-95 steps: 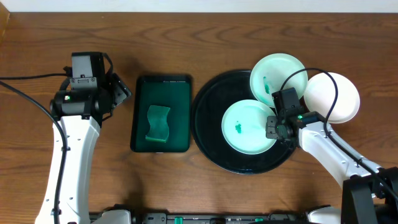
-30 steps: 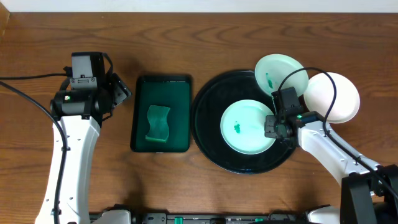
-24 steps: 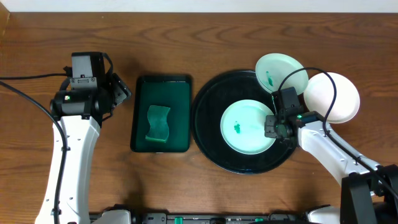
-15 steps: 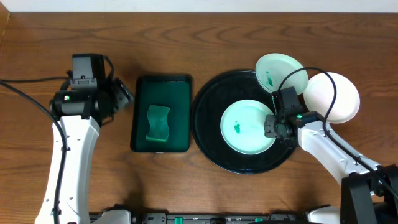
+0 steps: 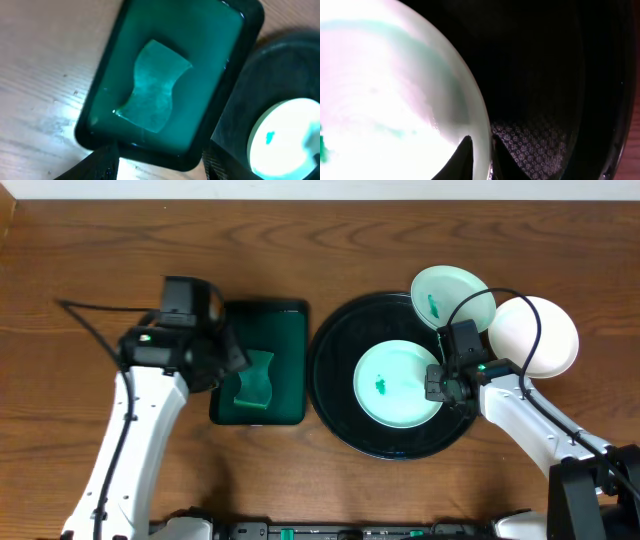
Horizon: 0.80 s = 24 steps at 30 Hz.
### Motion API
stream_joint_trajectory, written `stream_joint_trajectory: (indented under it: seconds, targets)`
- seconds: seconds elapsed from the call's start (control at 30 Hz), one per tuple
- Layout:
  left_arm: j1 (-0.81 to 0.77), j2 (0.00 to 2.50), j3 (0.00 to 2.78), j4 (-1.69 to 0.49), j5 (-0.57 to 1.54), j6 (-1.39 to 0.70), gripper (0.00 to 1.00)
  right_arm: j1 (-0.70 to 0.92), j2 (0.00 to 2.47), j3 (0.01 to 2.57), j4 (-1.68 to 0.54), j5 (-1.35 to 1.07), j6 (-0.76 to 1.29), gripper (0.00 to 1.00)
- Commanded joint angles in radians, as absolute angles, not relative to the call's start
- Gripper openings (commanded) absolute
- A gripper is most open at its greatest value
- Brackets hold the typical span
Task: Clean dirty plates on tray and stack at the side
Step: 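Move the left gripper to the green sponge in the green tray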
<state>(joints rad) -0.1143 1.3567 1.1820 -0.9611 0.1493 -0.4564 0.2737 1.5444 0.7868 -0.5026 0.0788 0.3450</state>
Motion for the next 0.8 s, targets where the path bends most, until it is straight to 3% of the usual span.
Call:
stream_joint_trajectory:
  seconds: [0.0, 0.13, 0.27, 0.77]
  targets:
    - [-0.171, 1.386, 1.169, -0.948, 0.065, -0.435, 0.55, 0.277, 1.56, 0.78, -0.479, 0.073, 0.339, 0.15]
    - [-0.2, 1.423, 1.169, -0.934, 0.04, -0.437, 0.55, 0.277, 1.571, 0.77, -0.452, 0.068, 0.339, 0.18]
    - [-0.212, 1.474, 1.169, -0.934, 0.04, -0.44, 0.54, 0.277, 1.571, 0.77, -0.452, 0.046, 0.339, 0.07]
    - [-0.227, 1.703, 1.168, -0.929, 0.04, -0.439, 0.55, 0.277, 1.571, 0.77, -0.452, 0.033, 0.339, 0.09]
